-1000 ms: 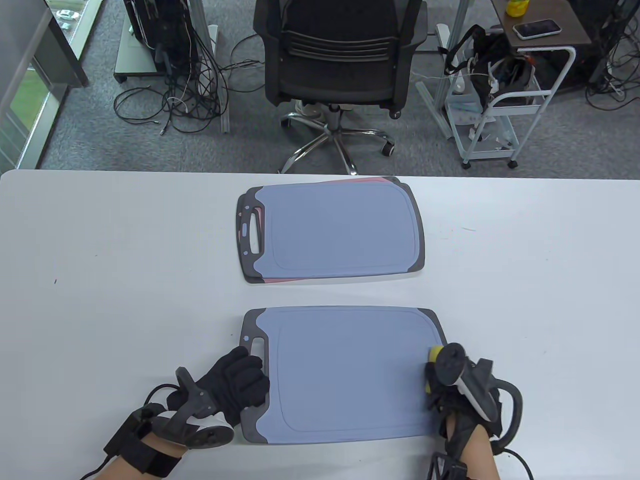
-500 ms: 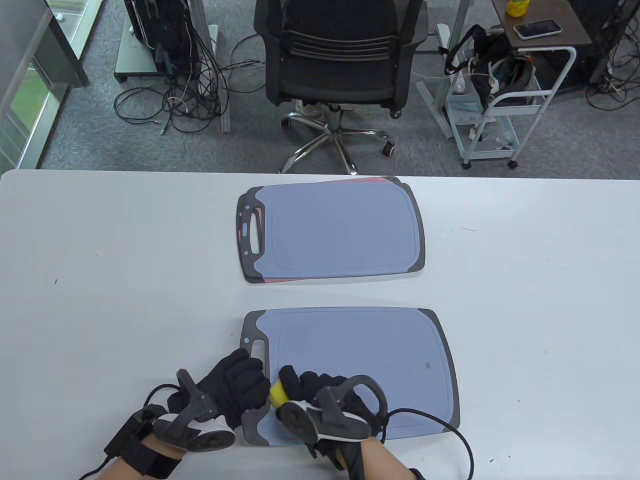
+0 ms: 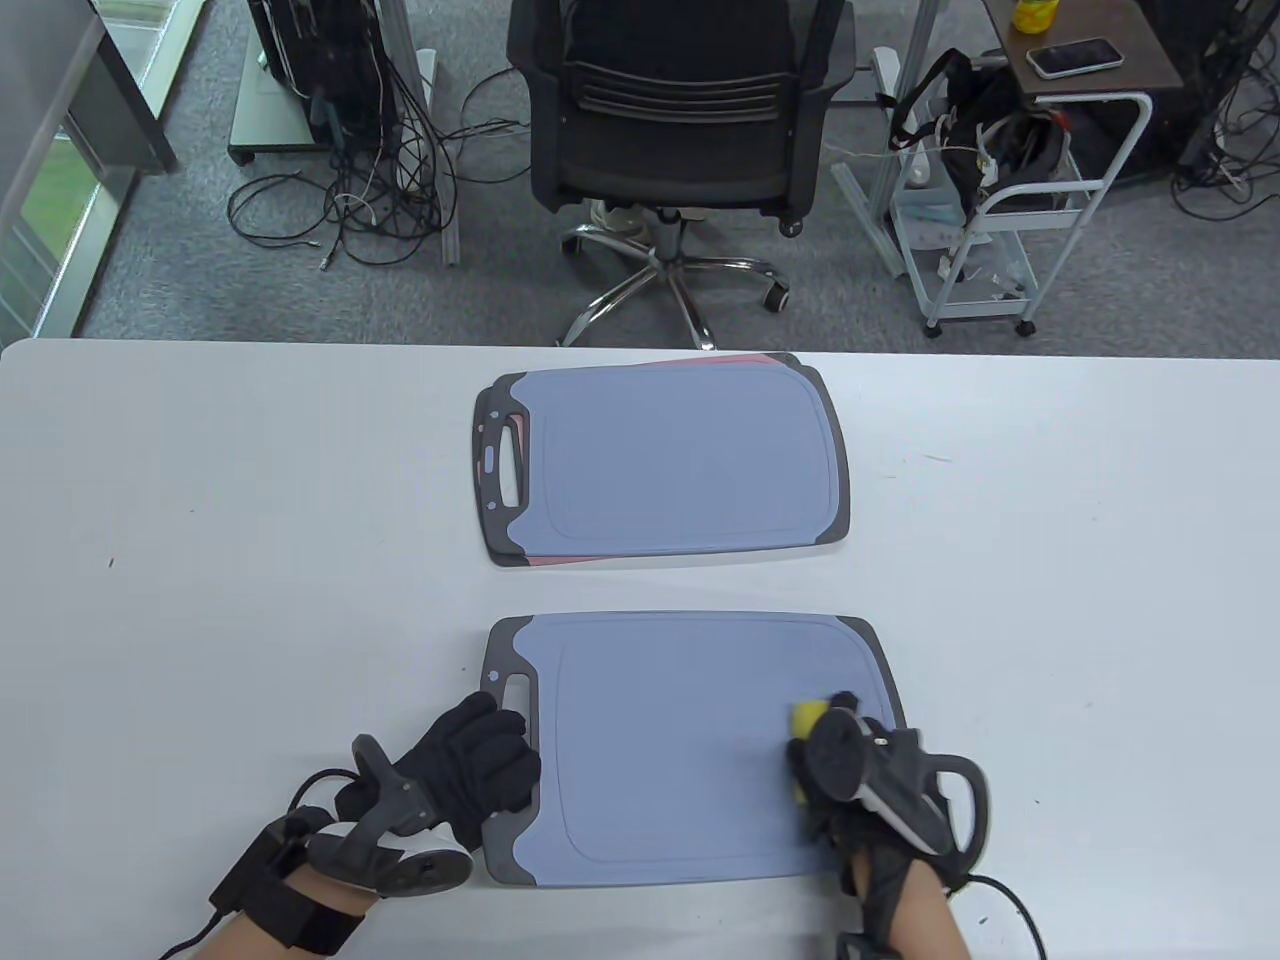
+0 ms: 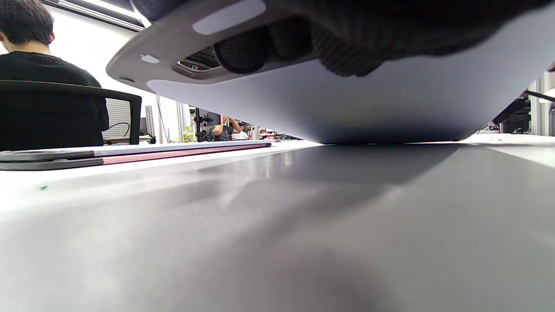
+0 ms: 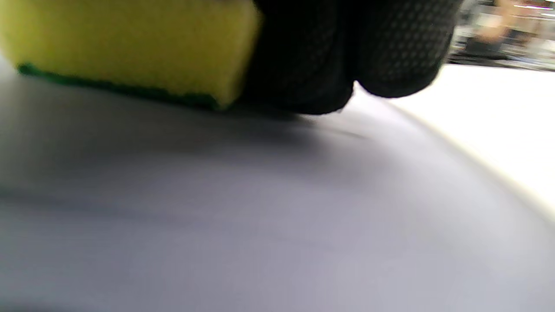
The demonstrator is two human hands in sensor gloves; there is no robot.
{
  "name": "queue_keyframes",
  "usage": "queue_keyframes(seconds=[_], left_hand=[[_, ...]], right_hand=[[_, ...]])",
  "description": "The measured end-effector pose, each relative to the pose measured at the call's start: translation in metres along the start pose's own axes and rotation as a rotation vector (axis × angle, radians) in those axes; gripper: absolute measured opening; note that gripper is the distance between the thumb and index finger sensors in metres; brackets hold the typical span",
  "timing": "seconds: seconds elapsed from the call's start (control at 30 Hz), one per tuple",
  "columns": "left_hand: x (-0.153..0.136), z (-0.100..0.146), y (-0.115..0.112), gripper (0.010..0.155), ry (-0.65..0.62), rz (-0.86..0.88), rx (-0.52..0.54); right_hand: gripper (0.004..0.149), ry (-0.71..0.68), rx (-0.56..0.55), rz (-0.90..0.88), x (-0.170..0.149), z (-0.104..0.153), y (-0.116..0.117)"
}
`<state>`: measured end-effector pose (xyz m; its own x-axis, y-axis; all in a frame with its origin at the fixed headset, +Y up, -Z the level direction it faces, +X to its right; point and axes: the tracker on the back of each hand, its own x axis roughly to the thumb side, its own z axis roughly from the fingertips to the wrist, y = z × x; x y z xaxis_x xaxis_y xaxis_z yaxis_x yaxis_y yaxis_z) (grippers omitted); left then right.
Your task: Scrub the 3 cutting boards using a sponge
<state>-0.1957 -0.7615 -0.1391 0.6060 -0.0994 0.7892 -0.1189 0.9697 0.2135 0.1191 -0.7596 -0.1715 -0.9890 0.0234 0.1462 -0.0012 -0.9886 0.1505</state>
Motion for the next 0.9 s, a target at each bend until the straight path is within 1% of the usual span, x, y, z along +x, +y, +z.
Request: queue_keyframes(seconds=[0.07,0.1,0.13,0.17,0.2,0.23,0.27,0.33,0.4,0.43,0.47,0.5,0.53,0.57,0.6,0.63,0.67,0.7,0.73,0.77,0.8,0.83,0.9], left_hand=[[0.000,0.000,0.000,0.043,-0.003,-0.005,0.002],[0.001,0.000,0.000,0.043,-0.004,-0.007,0.003],[0.001,0.000,0.001,0.043,-0.006,-0.006,0.006],[0.000,0.001,0.001,0.043,-0.007,-0.005,0.010],[0.000,0.001,0.001,0.042,-0.008,-0.003,0.016],[0.000,0.001,0.001,0.042,-0.002,-0.003,0.015],[-0.001,0.001,0.001,0.043,-0.004,0.007,0.014],[-0.001,0.001,0.001,0.043,-0.004,0.005,0.012],[-0.001,0.001,0.001,0.043,-0.003,0.003,0.009],[-0.001,0.001,0.001,0.043,-0.003,0.003,0.007],[-0.001,0.000,0.001,0.043,-0.002,0.003,0.005],[-0.001,0.000,0.001,0.043,-0.002,0.005,0.003],[-0.001,0.000,0.000,0.043,0.000,0.008,0.002],[-0.001,0.000,0.000,0.043,0.002,0.010,0.005],[-0.001,0.000,0.000,0.043,0.002,0.009,0.007],[-0.001,0.000,0.000,0.043,0.002,0.008,0.011],[-0.001,0.000,0.000,0.043,0.003,0.009,0.011],[-0.002,0.000,0.000,0.043,0.003,0.015,0.011],[-0.002,0.000,0.000,0.043,0.004,0.018,0.011],[-0.002,0.000,-0.001,0.043,0.004,0.017,0.011],[-0.001,0.001,0.000,0.043,0.003,0.013,0.012],[-0.001,0.001,0.000,0.043,0.002,0.011,0.012],[-0.002,0.000,0.000,0.043,0.000,0.010,0.012]], right_hand=[[0.075,-0.257,-0.034,0.017,0.076,0.006,-0.010],[0.075,-0.342,-0.044,0.027,0.100,0.010,-0.013],[0.075,-0.454,-0.059,0.052,0.130,0.018,-0.016],[0.076,-0.503,-0.067,0.066,0.143,0.021,-0.018],[0.076,-0.510,-0.093,0.097,0.152,0.023,-0.019],[0.076,-0.480,-0.091,0.138,0.150,0.023,-0.019],[0.075,-0.484,-0.057,0.130,0.139,0.020,-0.019],[0.075,-0.351,-0.050,0.011,0.101,0.013,-0.013],[0.074,-0.137,0.001,0.001,0.040,0.009,-0.005],[0.074,-0.036,-0.007,0.001,0.008,0.009,0.000],[0.074,0.103,-0.004,-0.006,-0.034,0.012,0.006],[0.074,0.184,0.006,-0.013,-0.055,0.014,0.010],[0.074,0.311,0.025,-0.026,-0.086,0.019,0.014],[0.074,0.412,0.060,-0.041,-0.108,0.024,0.017],[0.074,0.429,0.079,-0.071,-0.115,0.027,0.018],[0.074,0.418,0.057,-0.104,-0.113,0.028,0.019],[0.074,0.402,0.033,-0.098,-0.106,0.025,0.018],[0.074,0.355,0.020,-0.024,-0.089,0.021,0.014],[0.075,0.244,0.032,-0.011,-0.072,0.016,0.011],[0.075,0.179,0.011,-0.010,-0.052,0.014,0.008],[0.074,0.047,-0.010,-0.017,-0.015,0.010,0.003],[0.075,-0.041,-0.015,-0.020,0.010,0.009,0.000],[0.075,-0.258,-0.057,-0.016,0.079,0.013,-0.008]])
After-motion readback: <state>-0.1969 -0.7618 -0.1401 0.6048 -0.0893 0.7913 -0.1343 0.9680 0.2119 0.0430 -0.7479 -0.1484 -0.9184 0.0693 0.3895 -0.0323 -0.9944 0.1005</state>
